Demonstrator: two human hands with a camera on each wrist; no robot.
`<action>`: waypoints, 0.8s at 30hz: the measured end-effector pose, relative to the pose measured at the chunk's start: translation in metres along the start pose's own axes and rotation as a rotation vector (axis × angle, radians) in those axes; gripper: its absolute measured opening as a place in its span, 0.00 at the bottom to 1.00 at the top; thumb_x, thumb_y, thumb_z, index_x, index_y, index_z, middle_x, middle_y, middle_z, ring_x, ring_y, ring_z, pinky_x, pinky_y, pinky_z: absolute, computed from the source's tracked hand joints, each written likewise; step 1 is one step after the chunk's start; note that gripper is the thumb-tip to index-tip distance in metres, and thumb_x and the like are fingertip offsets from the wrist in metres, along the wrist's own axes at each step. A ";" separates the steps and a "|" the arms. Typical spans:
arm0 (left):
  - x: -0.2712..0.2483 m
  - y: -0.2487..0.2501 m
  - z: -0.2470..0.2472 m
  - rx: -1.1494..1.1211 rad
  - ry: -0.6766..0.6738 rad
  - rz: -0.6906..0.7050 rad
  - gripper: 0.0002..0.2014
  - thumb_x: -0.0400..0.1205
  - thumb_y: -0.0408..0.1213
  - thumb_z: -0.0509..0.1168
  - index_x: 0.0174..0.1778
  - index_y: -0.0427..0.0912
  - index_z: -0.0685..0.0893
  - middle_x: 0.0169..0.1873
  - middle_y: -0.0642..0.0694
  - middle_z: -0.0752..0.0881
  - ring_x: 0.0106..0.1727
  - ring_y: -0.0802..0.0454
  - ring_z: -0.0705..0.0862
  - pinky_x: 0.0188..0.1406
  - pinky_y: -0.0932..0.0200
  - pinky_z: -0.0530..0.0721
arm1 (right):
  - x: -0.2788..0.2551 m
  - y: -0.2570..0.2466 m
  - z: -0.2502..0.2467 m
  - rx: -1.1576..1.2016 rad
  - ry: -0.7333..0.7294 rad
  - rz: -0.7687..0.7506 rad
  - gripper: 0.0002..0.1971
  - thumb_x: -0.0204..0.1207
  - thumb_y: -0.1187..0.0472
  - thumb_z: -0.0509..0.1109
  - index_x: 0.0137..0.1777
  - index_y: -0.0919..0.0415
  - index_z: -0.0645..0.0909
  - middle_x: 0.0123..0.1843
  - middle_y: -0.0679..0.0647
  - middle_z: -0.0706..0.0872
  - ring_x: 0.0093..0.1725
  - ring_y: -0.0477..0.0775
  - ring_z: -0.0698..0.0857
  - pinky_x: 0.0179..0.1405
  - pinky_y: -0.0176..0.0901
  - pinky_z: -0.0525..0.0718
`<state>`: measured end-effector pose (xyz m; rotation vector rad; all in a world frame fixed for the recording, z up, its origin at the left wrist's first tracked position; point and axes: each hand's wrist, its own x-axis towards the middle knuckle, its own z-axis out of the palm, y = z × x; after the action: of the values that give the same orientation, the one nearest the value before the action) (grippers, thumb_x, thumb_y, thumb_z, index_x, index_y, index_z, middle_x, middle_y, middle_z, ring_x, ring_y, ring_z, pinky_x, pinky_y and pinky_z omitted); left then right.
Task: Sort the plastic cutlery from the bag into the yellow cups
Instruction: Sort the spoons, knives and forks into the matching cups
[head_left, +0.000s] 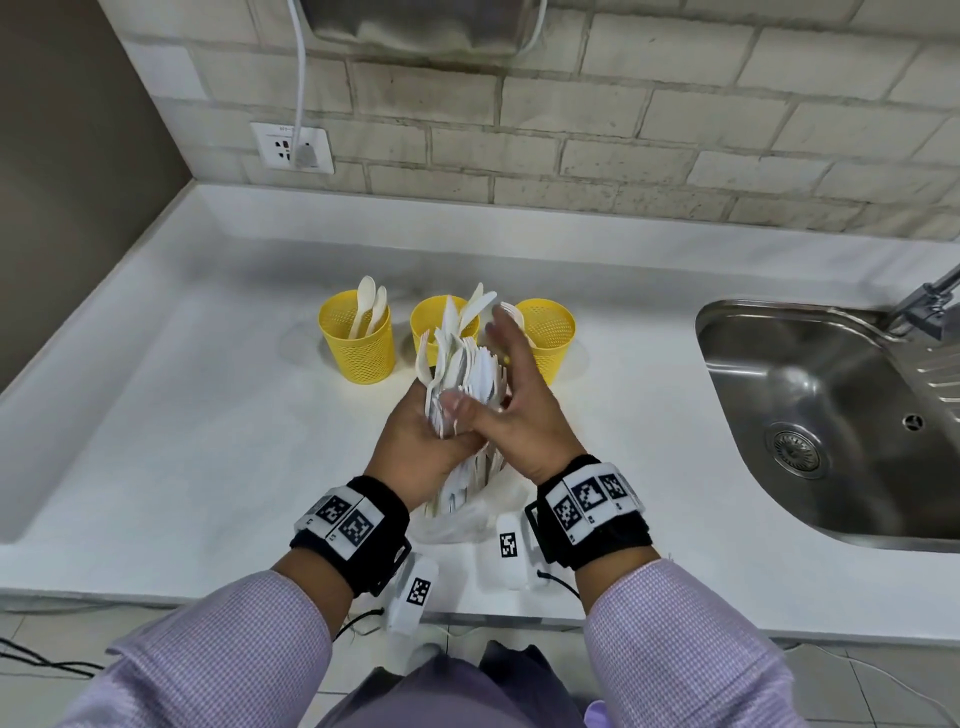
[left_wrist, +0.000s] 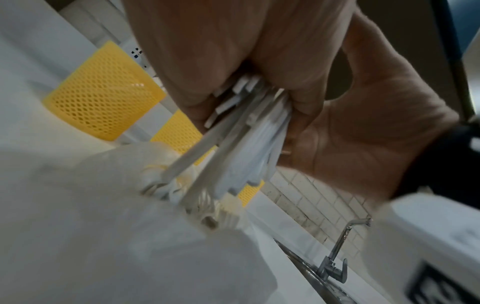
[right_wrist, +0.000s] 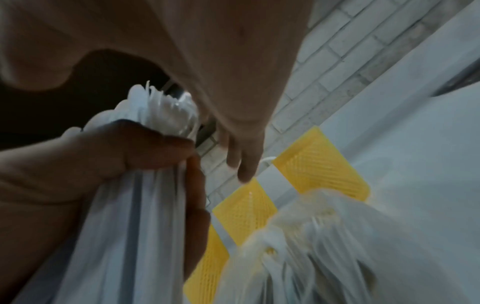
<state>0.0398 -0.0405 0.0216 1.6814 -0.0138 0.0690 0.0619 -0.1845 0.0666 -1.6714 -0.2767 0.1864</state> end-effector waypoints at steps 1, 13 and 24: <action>-0.001 0.000 -0.001 0.013 0.006 -0.007 0.31 0.76 0.22 0.78 0.74 0.43 0.78 0.61 0.56 0.91 0.65 0.57 0.88 0.66 0.54 0.85 | 0.003 -0.005 0.001 -0.034 0.060 -0.059 0.49 0.72 0.42 0.79 0.89 0.44 0.57 0.87 0.42 0.67 0.83 0.38 0.69 0.81 0.44 0.73; 0.000 0.018 -0.002 0.126 -0.045 0.032 0.29 0.68 0.38 0.78 0.66 0.50 0.79 0.55 0.62 0.88 0.54 0.75 0.86 0.51 0.75 0.80 | 0.016 -0.027 0.020 -0.618 0.232 -0.461 0.18 0.81 0.57 0.71 0.68 0.63 0.86 0.65 0.57 0.90 0.64 0.58 0.88 0.63 0.54 0.85; 0.004 0.027 -0.011 -0.061 0.018 0.032 0.26 0.75 0.33 0.79 0.69 0.39 0.83 0.58 0.45 0.92 0.60 0.49 0.91 0.61 0.51 0.87 | -0.005 -0.020 -0.005 -0.149 0.337 -0.178 0.37 0.77 0.40 0.67 0.83 0.56 0.73 0.80 0.48 0.79 0.79 0.42 0.76 0.81 0.45 0.73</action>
<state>0.0417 -0.0329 0.0501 1.6193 -0.0289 0.1061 0.0570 -0.1888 0.0867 -1.7823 -0.1859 -0.2534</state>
